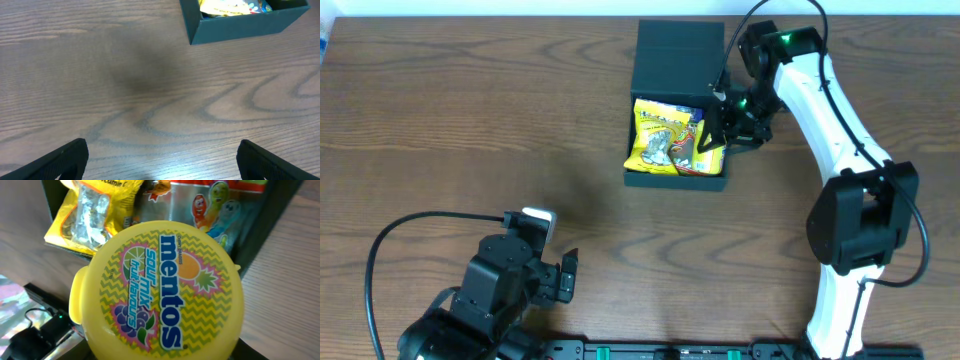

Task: Pack container
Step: 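Lower the Mentos tub into the box beside the Hacks bag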

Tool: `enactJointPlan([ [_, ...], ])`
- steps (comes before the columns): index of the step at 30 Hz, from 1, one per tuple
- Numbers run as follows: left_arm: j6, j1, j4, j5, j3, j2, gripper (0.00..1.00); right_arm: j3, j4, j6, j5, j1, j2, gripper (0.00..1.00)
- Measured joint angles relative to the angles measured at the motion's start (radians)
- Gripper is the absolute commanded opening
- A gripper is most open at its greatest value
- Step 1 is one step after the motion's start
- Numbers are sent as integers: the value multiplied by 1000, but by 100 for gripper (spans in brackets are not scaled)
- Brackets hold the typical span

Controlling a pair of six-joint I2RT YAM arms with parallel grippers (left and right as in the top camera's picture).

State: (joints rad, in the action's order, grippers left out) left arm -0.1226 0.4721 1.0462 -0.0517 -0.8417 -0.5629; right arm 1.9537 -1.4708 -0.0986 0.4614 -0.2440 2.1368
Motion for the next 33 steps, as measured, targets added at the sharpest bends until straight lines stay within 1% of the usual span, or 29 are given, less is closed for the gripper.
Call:
enactJointPlan([
  [9,0,0,0,0,0,0,96,2,-21,-16,-79,0,0,1],
  [18,0,0,0,0,0,0,96,4,-24,-48,-88,0,11,1],
  [33,0,0,0,0,0,0,96,8,17,-95,-84,-11,65,1],
])
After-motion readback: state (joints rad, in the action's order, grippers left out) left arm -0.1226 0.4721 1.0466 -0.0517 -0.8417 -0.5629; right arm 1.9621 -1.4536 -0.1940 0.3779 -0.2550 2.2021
